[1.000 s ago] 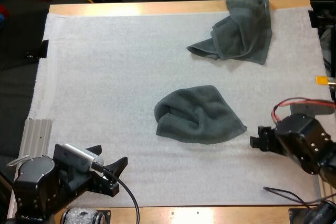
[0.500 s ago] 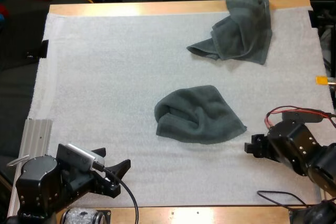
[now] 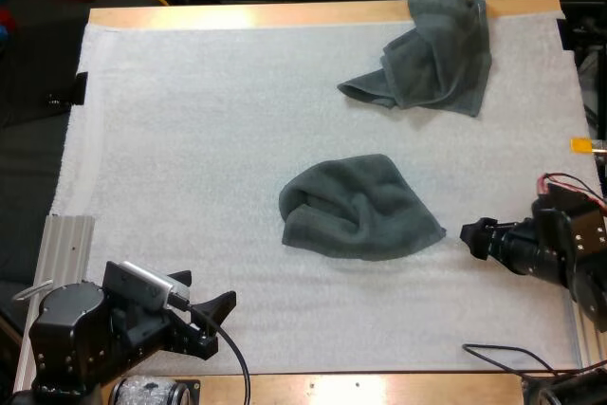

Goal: Pick towel from pile, fold and stack

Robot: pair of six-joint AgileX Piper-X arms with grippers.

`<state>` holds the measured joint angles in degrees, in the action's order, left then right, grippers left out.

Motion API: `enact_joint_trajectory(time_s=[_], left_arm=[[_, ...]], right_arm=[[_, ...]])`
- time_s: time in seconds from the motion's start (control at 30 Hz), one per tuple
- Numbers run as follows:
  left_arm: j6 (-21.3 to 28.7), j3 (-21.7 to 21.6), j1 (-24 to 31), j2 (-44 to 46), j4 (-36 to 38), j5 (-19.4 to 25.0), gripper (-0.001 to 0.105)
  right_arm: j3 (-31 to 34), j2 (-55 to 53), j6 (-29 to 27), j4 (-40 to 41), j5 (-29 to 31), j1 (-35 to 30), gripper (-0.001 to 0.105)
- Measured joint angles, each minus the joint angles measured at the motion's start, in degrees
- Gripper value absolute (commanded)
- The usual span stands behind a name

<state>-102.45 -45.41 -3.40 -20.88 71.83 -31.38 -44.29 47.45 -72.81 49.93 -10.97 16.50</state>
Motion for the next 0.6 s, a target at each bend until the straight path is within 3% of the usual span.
enact_joint_trajectory(time_s=[0.3,0.6], left_arm=[[0.0,0.0,0.0,0.0,0.0,0.0,0.070],[0.0,0.0,0.0,0.0,0.0,0.0,0.070]], right_arm=[[7.2,4.4,0.7,-12.2,-14.4,-8.2,0.068],[7.3,17.1,1.7,-21.5,-19.4,-8.6,0.068]])
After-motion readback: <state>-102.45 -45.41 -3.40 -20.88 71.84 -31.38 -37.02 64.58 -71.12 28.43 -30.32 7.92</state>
